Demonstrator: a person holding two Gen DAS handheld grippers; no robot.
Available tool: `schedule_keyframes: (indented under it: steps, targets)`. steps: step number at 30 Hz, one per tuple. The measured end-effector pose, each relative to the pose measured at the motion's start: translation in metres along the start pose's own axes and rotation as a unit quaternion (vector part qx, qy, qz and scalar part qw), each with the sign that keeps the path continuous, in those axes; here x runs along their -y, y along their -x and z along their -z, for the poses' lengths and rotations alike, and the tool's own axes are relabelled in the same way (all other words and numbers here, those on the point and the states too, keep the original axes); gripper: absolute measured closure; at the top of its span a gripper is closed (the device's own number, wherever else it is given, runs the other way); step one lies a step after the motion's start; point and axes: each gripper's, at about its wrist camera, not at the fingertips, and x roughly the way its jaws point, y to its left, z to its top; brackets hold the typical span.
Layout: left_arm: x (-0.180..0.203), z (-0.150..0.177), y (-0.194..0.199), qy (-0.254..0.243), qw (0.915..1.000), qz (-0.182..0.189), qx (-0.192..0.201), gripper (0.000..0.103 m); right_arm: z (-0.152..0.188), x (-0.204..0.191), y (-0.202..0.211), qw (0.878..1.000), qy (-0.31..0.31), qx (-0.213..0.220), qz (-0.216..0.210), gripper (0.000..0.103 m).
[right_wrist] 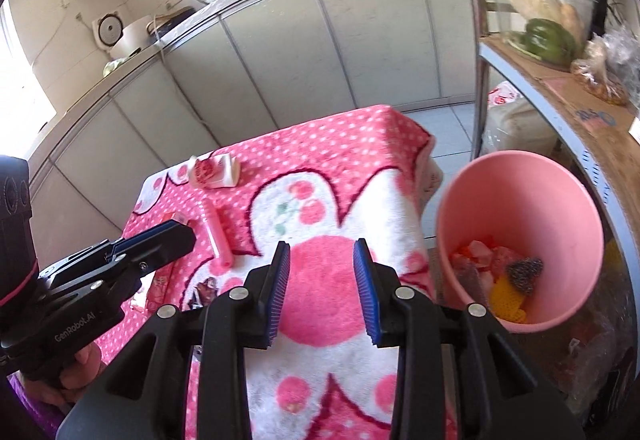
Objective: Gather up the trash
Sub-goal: 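Move both open tools back over the trash on the table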
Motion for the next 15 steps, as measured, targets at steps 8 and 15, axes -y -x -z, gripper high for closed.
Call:
schedule_keyframes:
  steps: [8, 15]
  targets:
    - [-0.075, 0.003, 0.017, 0.048, 0.9978, -0.044, 0.012, 0.083, -0.016, -0.039, -0.028, 0.999, 0.027, -0.026, -0.023, 0.069]
    - [-0.133, -0.015, 0.005, 0.082, 0.9947, -0.062, 0.007, 0.083, -0.032, -0.063, -0.052, 0.997, 0.054, -0.043, -0.031, 0.069]
